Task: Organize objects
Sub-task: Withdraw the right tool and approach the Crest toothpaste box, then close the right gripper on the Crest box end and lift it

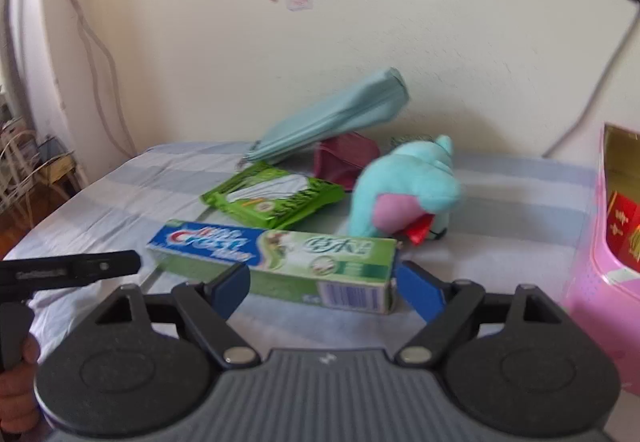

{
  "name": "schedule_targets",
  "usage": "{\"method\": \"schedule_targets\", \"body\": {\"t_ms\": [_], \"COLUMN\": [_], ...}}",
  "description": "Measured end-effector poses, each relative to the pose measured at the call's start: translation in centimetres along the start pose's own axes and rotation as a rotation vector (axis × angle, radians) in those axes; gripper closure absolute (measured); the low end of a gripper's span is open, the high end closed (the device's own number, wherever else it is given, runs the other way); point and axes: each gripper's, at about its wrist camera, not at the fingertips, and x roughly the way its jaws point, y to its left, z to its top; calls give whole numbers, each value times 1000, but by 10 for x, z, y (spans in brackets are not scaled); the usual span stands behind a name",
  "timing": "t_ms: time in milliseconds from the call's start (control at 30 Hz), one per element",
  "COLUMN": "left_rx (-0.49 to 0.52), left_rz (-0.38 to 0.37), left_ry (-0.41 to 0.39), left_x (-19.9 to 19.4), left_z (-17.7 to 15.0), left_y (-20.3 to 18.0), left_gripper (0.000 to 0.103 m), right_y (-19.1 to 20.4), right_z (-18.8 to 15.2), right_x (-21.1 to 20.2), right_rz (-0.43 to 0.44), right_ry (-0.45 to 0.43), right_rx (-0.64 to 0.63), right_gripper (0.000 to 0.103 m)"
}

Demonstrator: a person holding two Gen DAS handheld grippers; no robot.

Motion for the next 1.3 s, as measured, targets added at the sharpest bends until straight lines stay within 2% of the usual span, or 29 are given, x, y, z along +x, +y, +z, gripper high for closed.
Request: {"method": "schedule_targets", "body": {"t_ms": [133,233,300,467,533,667,767,900,1167,1300], "left_rx": [29,-31,35,80,103,103,123,182,318,365], "left_rz": [4,-45,-31,-164,-153,-179,-200,-280,-430,-500], "left_ry": [2,93,69,80,61,53,49,50,38,67], "left_x": [18,45,46,45,42,39,34,24,2,-1], "left_z": [17,16,8,1,-1,1,-1,-6,-21,-27], "left_y": [-16,-15,-23,-31,-36,-33,-36,-46,-66,-73], "left_gripper": [3,3,3,12,12,13,14,13,13,12], "right_y": [-14,-22,-23,-20,-18,-14,-8,-6,-20,-21], "right_z": [2,0,-2,-4,-5,-9,-18,-33,-62,-75], "right_x": [14,21,22,23,21,15,3,-20,-72,-96], "right_rz": [21,75,91,105,103,97,94,53,37,18], "right_ry": [31,50,47,32,33,42,44,35,32,31], "right_rx": [78,144,154,136,124,107,68,46,93,87], "right_gripper": [17,17,15,15,16,16,16,16,16,16]}}
